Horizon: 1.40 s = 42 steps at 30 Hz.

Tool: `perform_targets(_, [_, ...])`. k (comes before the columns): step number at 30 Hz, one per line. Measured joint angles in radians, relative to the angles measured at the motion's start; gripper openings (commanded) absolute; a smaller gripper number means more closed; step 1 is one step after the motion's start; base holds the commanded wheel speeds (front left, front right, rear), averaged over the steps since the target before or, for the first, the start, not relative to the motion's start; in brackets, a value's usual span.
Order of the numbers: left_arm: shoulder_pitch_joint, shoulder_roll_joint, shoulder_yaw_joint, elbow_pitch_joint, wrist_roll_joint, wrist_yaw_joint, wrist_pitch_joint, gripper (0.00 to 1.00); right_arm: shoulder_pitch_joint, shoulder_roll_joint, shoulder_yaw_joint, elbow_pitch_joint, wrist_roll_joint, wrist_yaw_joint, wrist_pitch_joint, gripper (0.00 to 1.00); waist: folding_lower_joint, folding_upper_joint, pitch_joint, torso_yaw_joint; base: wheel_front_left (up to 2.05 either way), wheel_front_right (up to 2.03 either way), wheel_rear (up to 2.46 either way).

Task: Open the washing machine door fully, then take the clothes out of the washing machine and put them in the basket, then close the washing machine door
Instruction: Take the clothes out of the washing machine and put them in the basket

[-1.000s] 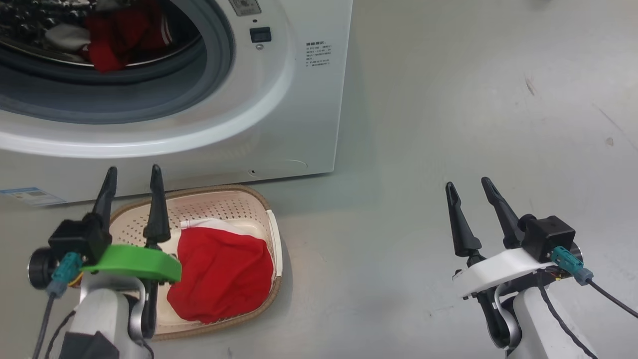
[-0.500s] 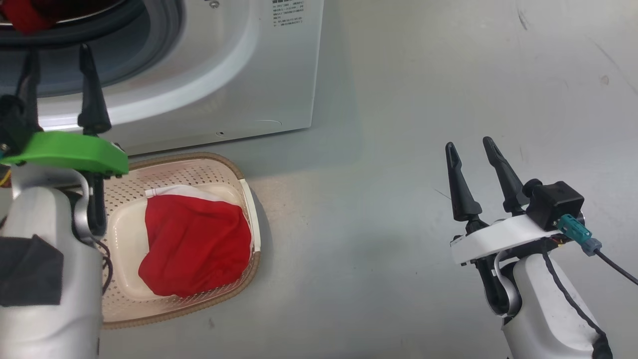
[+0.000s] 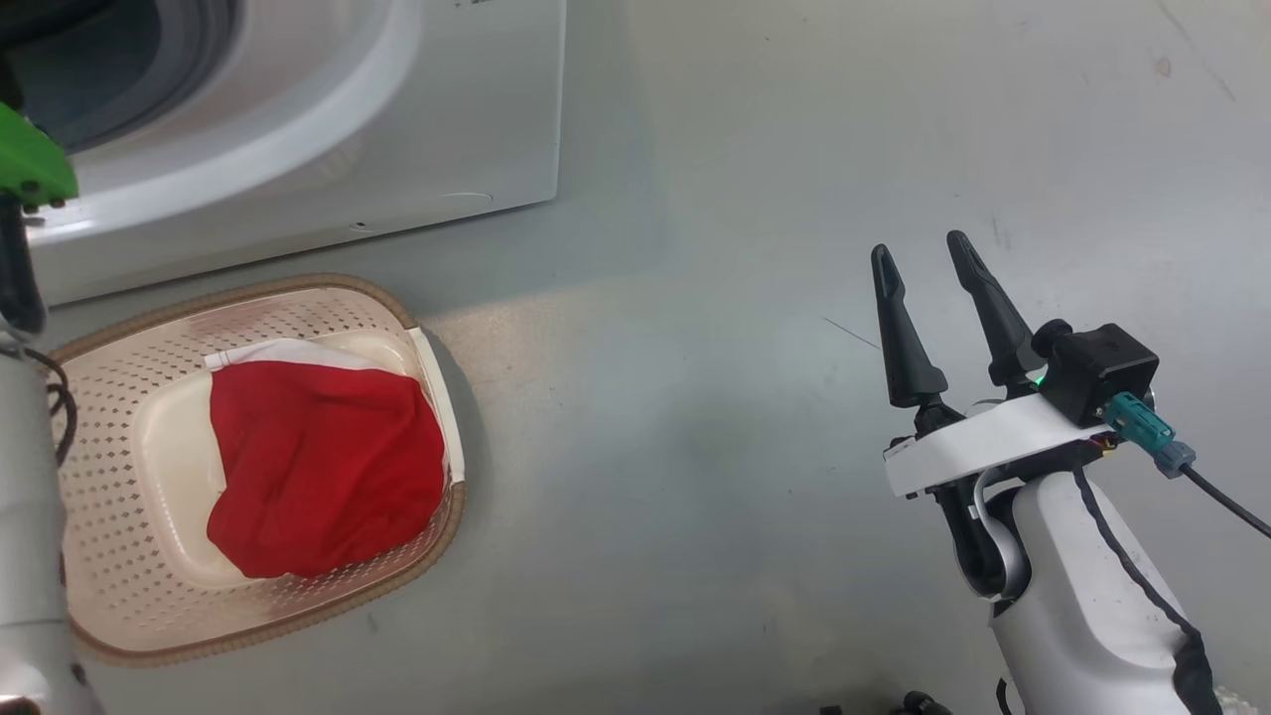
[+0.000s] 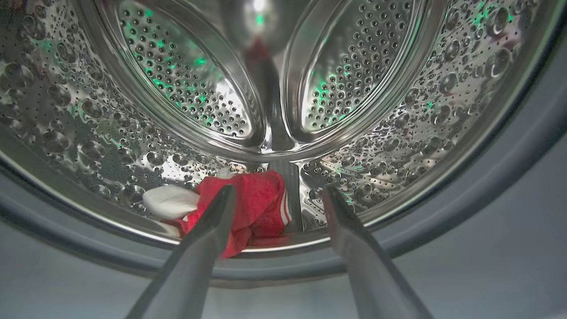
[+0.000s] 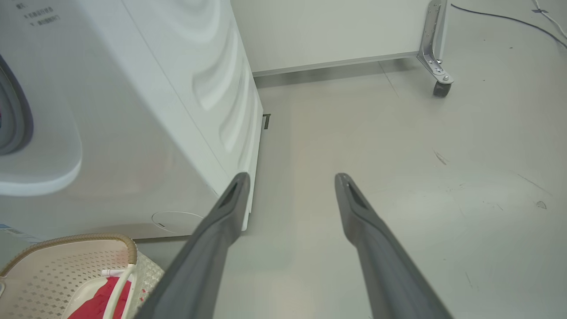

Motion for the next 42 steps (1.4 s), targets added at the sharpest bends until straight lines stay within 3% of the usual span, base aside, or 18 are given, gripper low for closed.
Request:
perform_targets(15, [-0.174, 0.114, 0.043, 0.144, 0.033, 0.037, 0.121, 1.0, -0.017, 0.0, 0.047, 0.022, 0.018, 0.001, 0.0, 1.0, 0.0, 0.0, 0.055, -0.088, 0.0, 0.0, 0.0])
perform_targets(23, [-0.251, 0.154, 0.036, 0.188, 0.045, 0.044, 0.248, 1.0, -0.018, 0.0, 0.047, 0.021, 0.027, 0.001, 0.0, 1.0, 0.0, 0.0, 0.085, -0.113, 0.0, 0.0, 0.0])
perform_targets(33, [-0.34, 0.176, 0.052, 0.22, 0.018, 0.046, 0.374, 1.0, -0.052, 0.001, 0.051, -0.001, 0.054, -0.001, 0.0, 1.0, 0.0, 0.0, 0.149, -0.118, 0.0, 0.0, 0.0])
perform_targets(42, [-0.377, 0.188, 0.053, 0.243, 0.012, 0.034, 0.386, 1.0, -0.082, 0.001, 0.056, -0.005, 0.069, -0.002, 0.0, 1.0, 0.0, 0.0, 0.187, -0.112, 0.0, 0.0, 0.0])
